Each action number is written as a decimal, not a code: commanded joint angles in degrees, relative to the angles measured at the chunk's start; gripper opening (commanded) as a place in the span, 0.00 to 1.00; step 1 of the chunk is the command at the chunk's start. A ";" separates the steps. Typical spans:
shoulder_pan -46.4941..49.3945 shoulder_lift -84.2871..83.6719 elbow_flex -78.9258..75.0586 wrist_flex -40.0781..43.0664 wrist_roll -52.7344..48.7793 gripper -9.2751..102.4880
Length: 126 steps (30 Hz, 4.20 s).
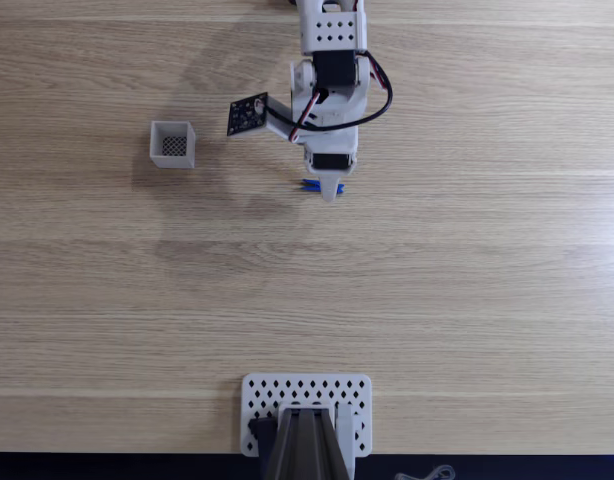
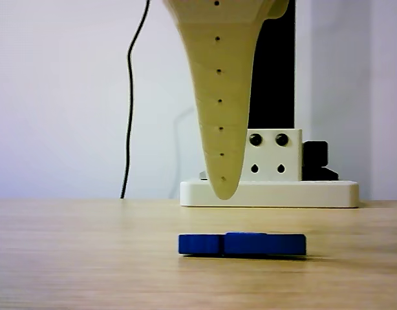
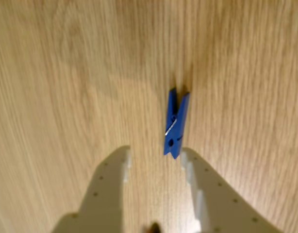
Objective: Grasp a peg and put it in the crate.
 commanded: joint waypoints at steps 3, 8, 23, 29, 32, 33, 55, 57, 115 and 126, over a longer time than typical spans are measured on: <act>0.00 -2.02 -5.98 -0.53 0.09 0.23; -0.18 -3.08 -6.15 -0.53 0.26 0.23; -0.35 -3.34 -5.62 -0.62 0.00 0.23; -0.35 -3.69 -5.45 -0.70 0.00 0.22; -0.35 -5.54 -6.24 -0.70 0.09 0.23; -0.53 -5.89 -6.24 -0.70 0.18 0.23; -1.85 -6.77 -6.15 -0.70 0.53 0.05; -1.85 -6.77 -6.15 -0.70 0.35 0.08; 38.85 35.77 63.02 -83.41 -81.12 0.08; 35.86 28.39 59.68 -85.43 -81.12 0.09</act>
